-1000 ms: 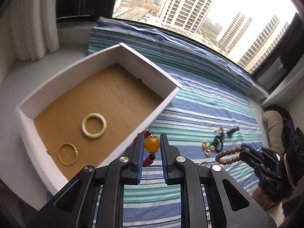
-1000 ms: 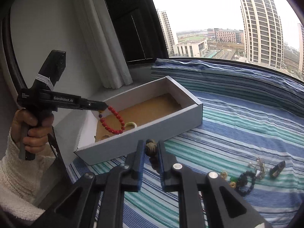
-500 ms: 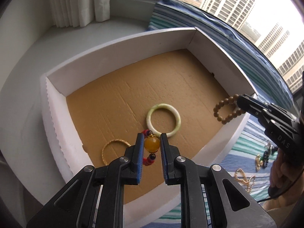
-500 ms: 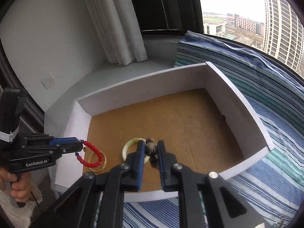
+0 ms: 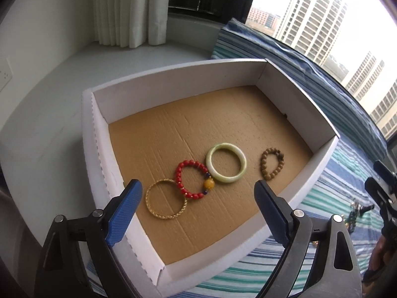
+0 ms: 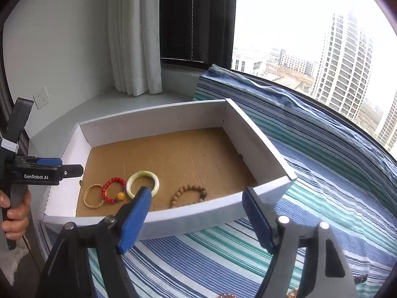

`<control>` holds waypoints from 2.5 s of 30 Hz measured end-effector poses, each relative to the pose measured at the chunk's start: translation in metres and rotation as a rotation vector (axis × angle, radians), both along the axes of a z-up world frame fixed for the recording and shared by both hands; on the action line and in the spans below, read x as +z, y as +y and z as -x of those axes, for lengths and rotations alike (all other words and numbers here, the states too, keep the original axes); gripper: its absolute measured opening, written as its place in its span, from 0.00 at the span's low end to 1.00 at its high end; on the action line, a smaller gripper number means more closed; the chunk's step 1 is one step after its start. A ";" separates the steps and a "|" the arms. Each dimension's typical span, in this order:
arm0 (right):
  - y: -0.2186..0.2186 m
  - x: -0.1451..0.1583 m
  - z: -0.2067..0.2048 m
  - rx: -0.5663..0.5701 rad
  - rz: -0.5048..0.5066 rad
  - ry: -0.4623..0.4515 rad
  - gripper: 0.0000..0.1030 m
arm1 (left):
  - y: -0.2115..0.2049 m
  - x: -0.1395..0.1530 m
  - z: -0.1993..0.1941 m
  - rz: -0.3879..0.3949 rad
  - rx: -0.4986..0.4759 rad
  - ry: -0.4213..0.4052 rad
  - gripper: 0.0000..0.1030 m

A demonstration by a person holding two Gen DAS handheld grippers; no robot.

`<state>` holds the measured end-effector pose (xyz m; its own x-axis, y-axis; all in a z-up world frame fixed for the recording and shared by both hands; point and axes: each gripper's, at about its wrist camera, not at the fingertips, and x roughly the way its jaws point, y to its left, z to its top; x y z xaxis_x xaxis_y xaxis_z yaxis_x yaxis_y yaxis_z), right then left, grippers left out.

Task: Organize jewelry
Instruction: 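Withdraw both tools from the box back over the bed, then move the left tool toward the gold bead necklace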

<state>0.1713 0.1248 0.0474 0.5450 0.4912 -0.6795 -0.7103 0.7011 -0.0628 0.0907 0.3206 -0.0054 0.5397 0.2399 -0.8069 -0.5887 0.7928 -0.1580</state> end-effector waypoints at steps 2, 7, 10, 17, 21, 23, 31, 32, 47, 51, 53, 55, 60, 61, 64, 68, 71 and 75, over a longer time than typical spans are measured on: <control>-0.029 0.005 0.016 -0.011 -0.015 -0.010 0.76 | -0.026 0.011 0.009 -0.052 -0.020 -0.040 0.94; -0.105 -0.010 0.067 -0.077 -0.019 -0.049 0.77 | -0.098 0.021 0.022 -0.107 -0.134 -0.109 0.96; -0.154 -0.038 0.097 -0.183 0.012 -0.065 0.77 | -0.137 0.016 0.025 -0.095 -0.202 -0.135 0.97; -0.254 -0.066 0.145 -0.426 0.036 -0.038 0.77 | -0.211 -0.003 0.021 -0.088 -0.339 -0.128 0.97; -0.284 -0.066 0.167 -0.493 0.030 -0.049 0.77 | -0.241 -0.008 0.026 -0.077 -0.408 -0.108 0.97; -0.294 -0.067 0.175 -0.510 0.012 -0.047 0.77 | -0.254 -0.007 0.030 -0.101 -0.434 -0.102 0.97; -0.292 -0.078 0.183 -0.498 -0.014 -0.010 0.77 | -0.274 -0.003 0.041 -0.169 -0.481 -0.112 0.97; -0.290 -0.078 0.184 -0.489 -0.013 -0.011 0.77 | -0.276 -0.003 0.042 -0.169 -0.481 -0.111 0.97; -0.284 -0.079 0.188 -0.467 0.005 0.030 0.77 | -0.287 -0.025 0.039 -0.133 -0.525 -0.033 0.97; -0.284 -0.078 0.187 -0.467 -0.003 0.038 0.77 | -0.286 -0.027 0.038 -0.134 -0.524 -0.020 0.97; -0.282 -0.078 0.187 -0.465 0.000 0.041 0.77 | -0.286 -0.029 0.038 -0.130 -0.522 -0.014 0.97; -0.282 -0.079 0.187 -0.461 -0.001 0.043 0.77 | -0.285 -0.030 0.038 -0.125 -0.522 -0.009 0.97; -0.280 -0.080 0.186 -0.458 0.001 0.053 0.77 | -0.284 -0.032 0.037 -0.124 -0.521 -0.001 0.97; -0.280 -0.080 0.186 -0.459 -0.001 0.054 0.77 | -0.284 -0.032 0.037 -0.124 -0.521 0.000 0.97; -0.280 -0.080 0.186 -0.459 -0.003 0.055 0.77 | -0.285 -0.034 0.037 -0.125 -0.521 0.005 0.97; -0.279 -0.080 0.186 -0.457 -0.003 0.058 0.77 | -0.284 -0.036 0.036 -0.120 -0.520 0.013 0.97; -0.278 -0.081 0.186 -0.457 -0.003 0.060 0.77 | -0.284 -0.037 0.035 -0.119 -0.520 0.017 0.97; -0.279 -0.081 0.185 -0.460 -0.005 0.063 0.77 | -0.285 -0.037 0.035 -0.122 -0.522 0.016 0.97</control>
